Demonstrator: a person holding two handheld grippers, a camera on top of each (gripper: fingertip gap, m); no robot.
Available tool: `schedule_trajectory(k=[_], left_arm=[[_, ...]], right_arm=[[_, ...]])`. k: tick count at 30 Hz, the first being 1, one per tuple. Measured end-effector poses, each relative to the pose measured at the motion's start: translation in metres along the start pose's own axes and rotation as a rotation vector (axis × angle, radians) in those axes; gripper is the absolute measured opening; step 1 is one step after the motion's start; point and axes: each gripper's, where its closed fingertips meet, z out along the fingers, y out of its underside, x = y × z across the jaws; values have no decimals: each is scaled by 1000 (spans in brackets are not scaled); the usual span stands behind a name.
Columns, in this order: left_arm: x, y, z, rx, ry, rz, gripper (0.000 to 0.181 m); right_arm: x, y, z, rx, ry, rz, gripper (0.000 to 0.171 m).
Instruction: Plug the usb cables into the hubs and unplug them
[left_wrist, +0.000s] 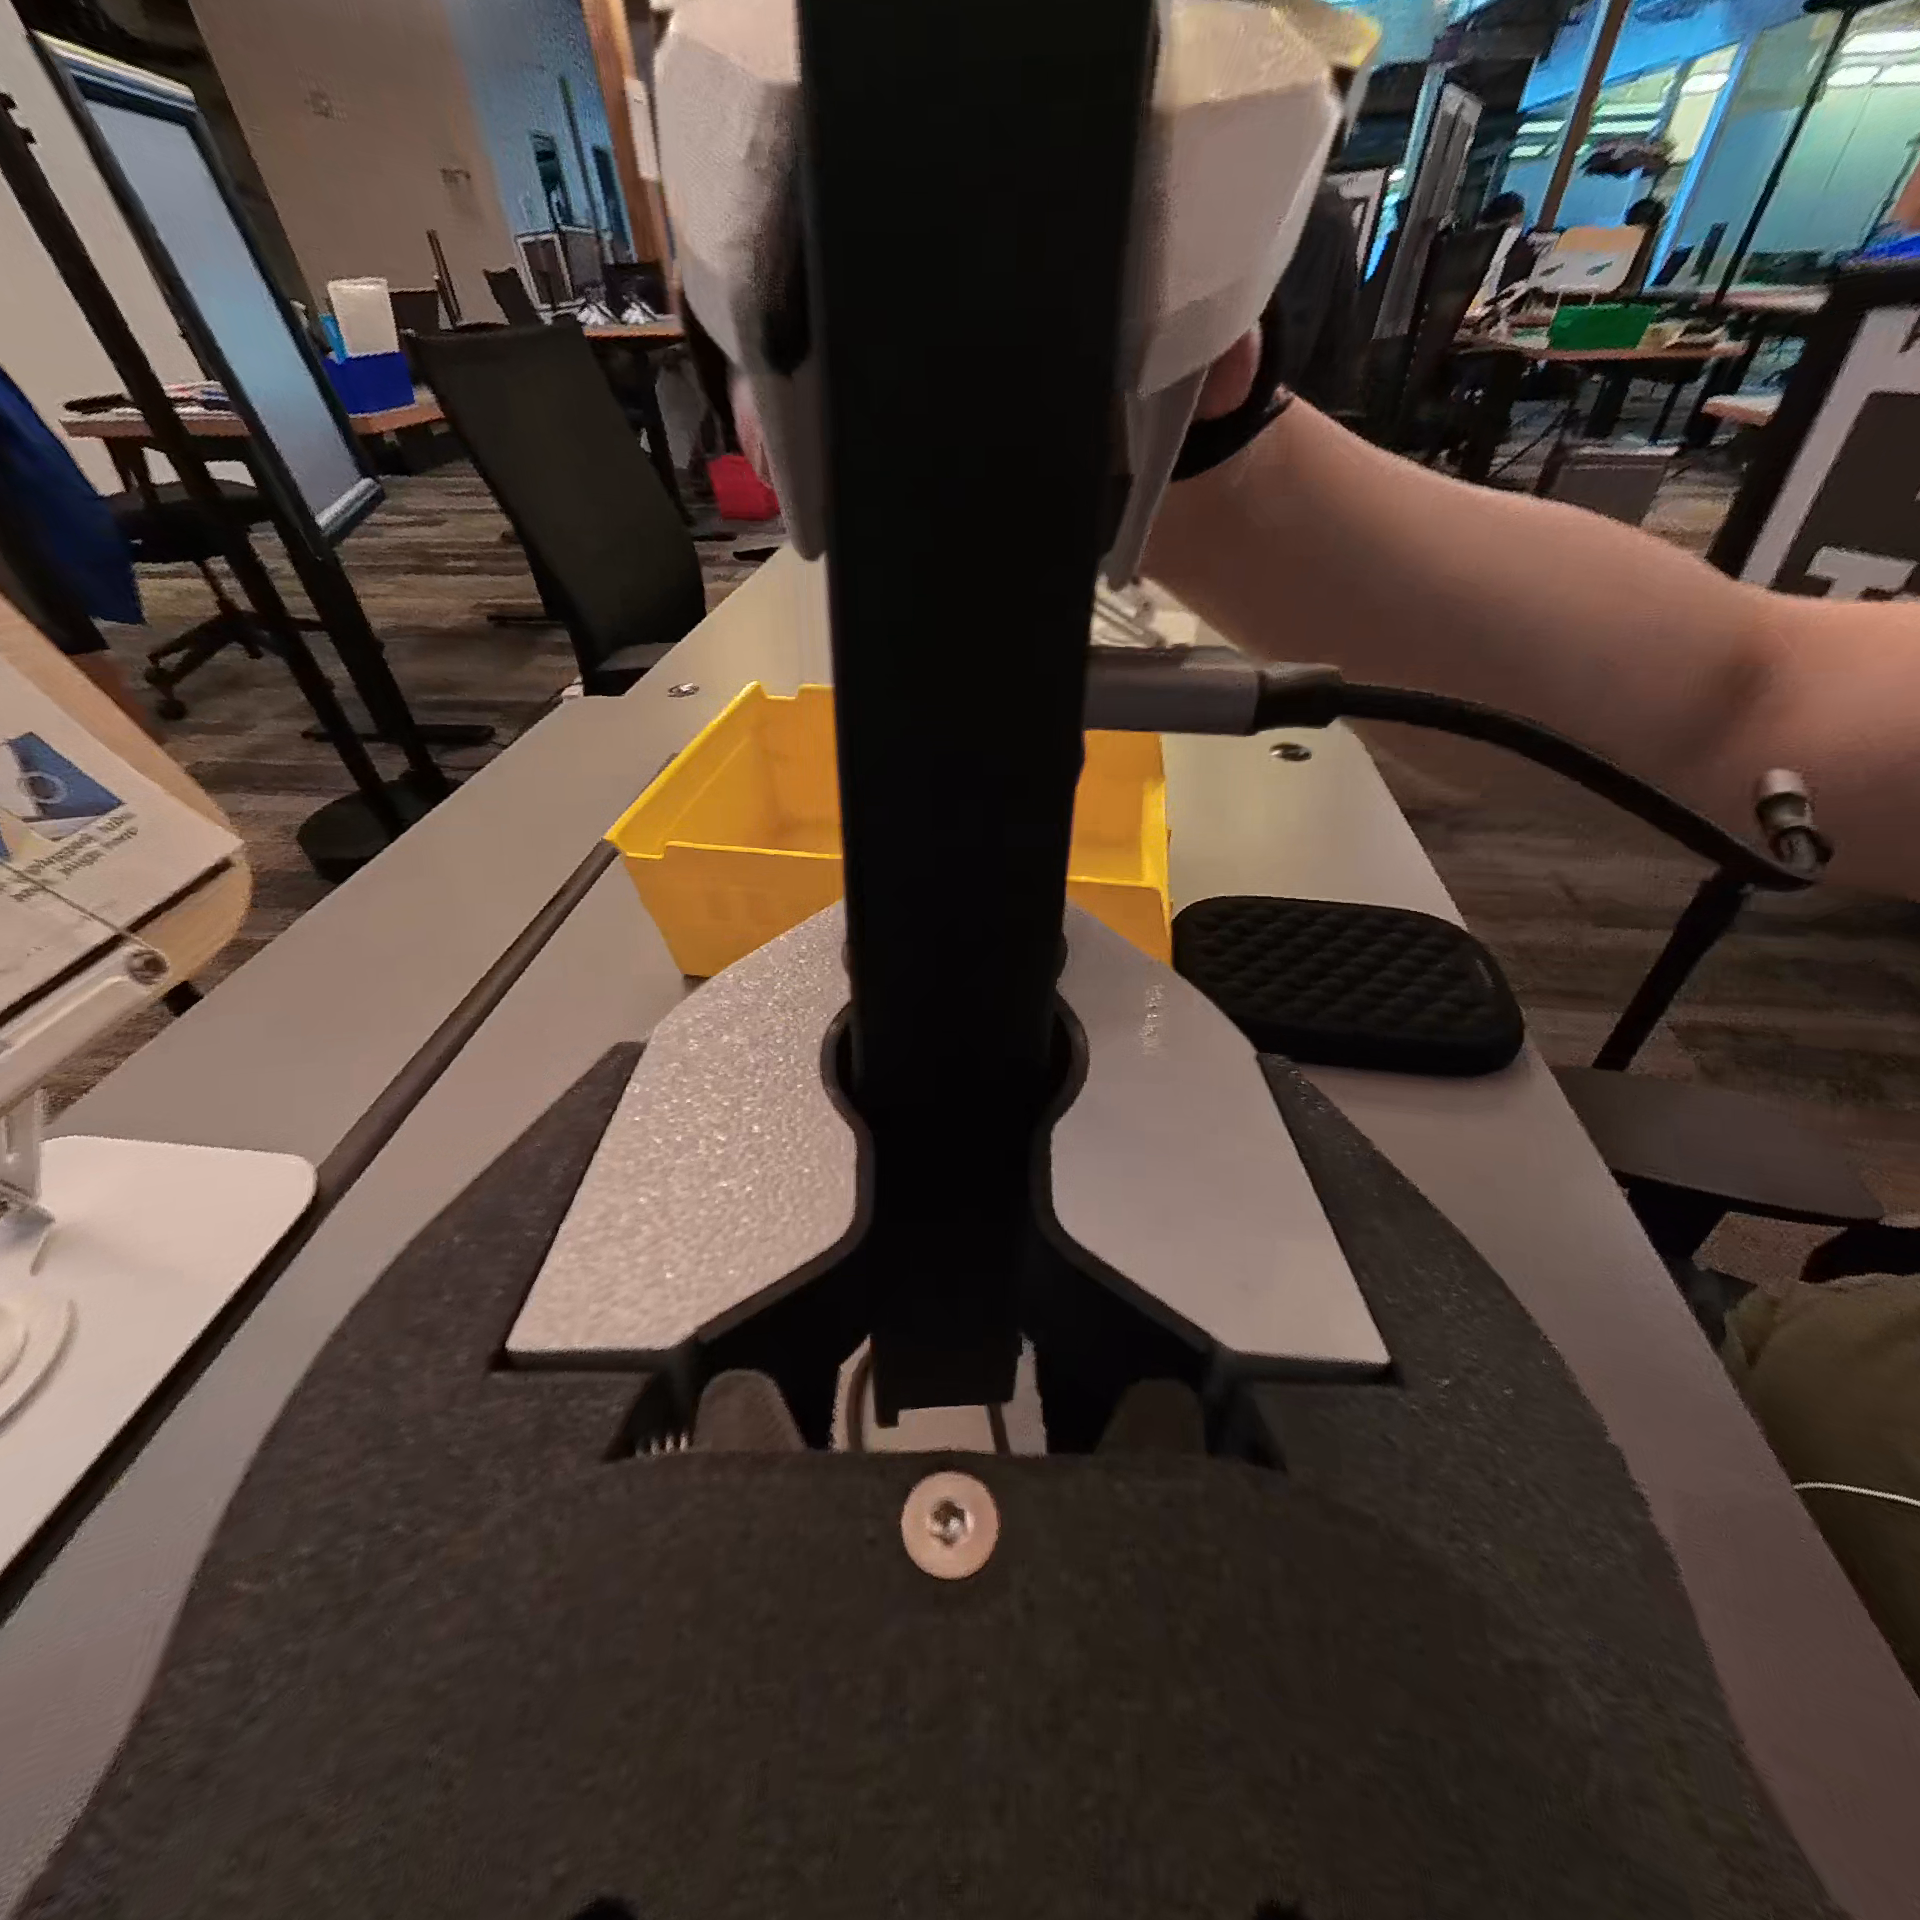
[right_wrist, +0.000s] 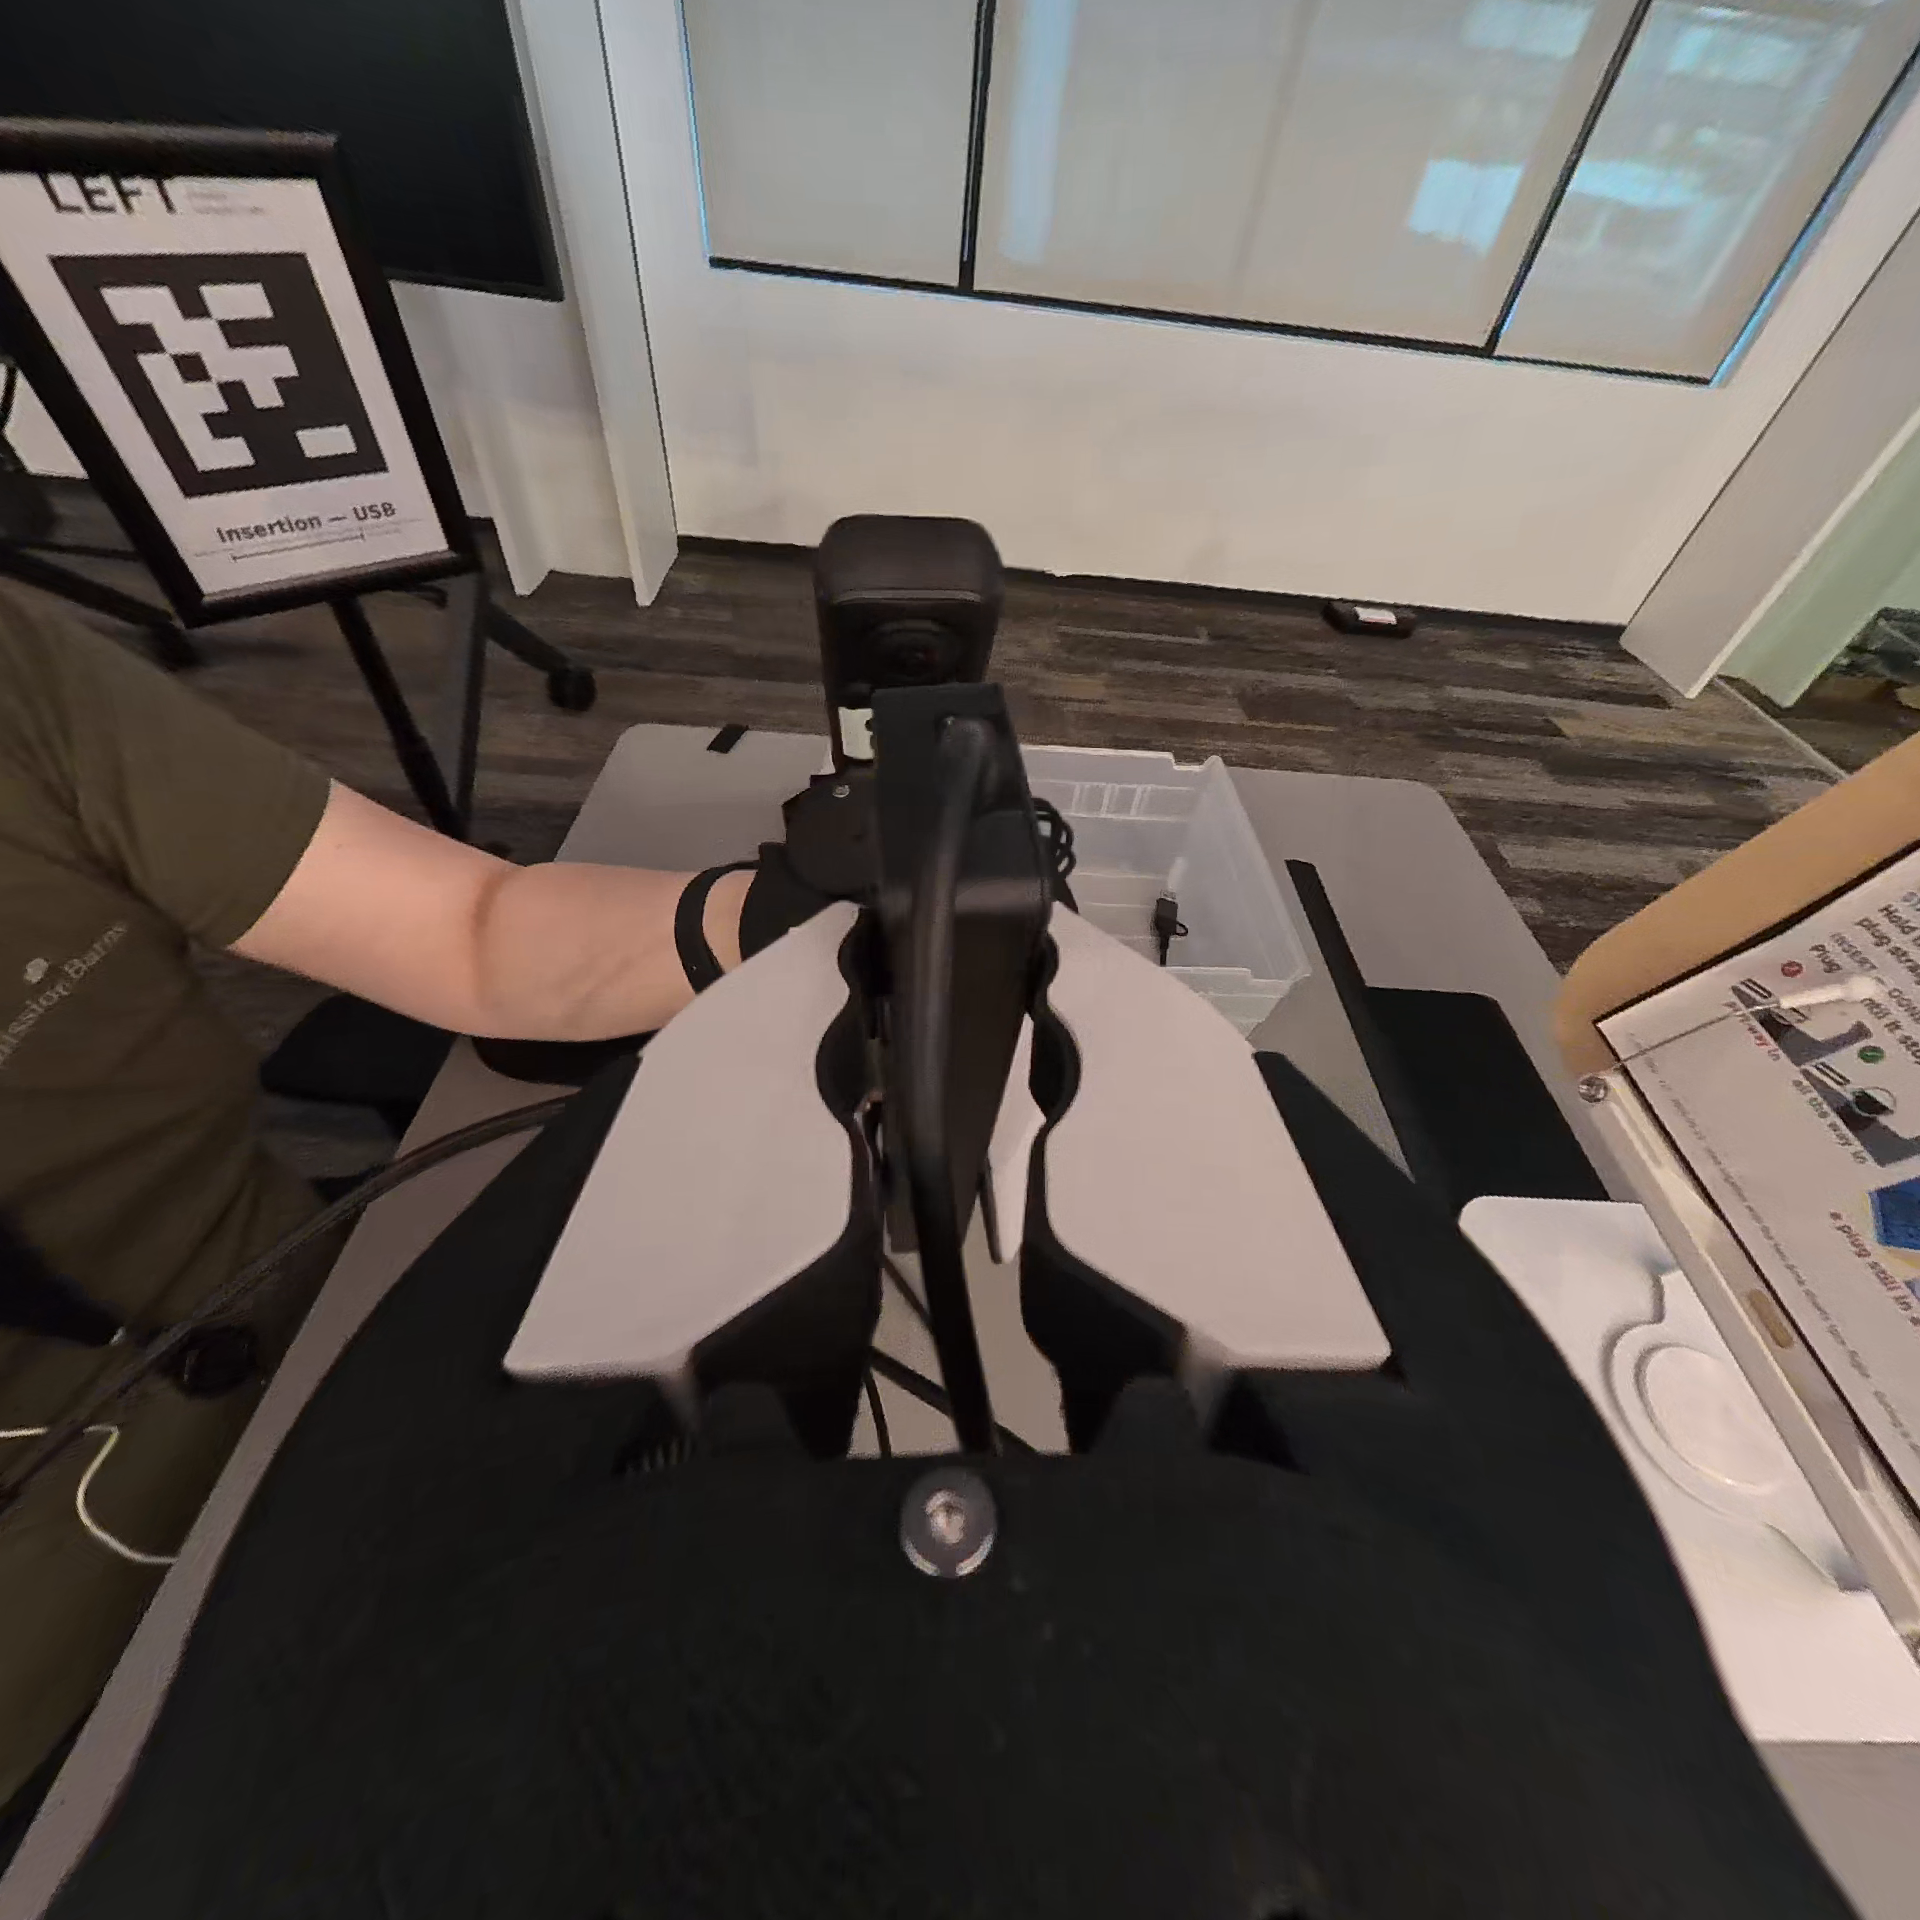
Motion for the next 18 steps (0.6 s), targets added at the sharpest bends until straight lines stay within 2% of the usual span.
schedule_trajectory(k=[4,7,10,12,15,18], left_arm=[[4,4,1,-16,46,-32,26],[5,-1,0,31,86,-82,27],[-4,-12,-10,90,38,-97,61],[-9,-7,-19,45,13,-89,66],[5,13,-24,-98,115,-138,73],[16,21,-12,-136,158,-126,69]], right_arm=[[1,10,1,-56,-2,64,27],[4,9,1,-90,41,84,26],[12,2,-7,-118,116,68,26],[16,-4,-16,-128,148,82,26],[20,-14,-33,-142,180,75,26],[21,-22,-46,-157,210,54,26]])
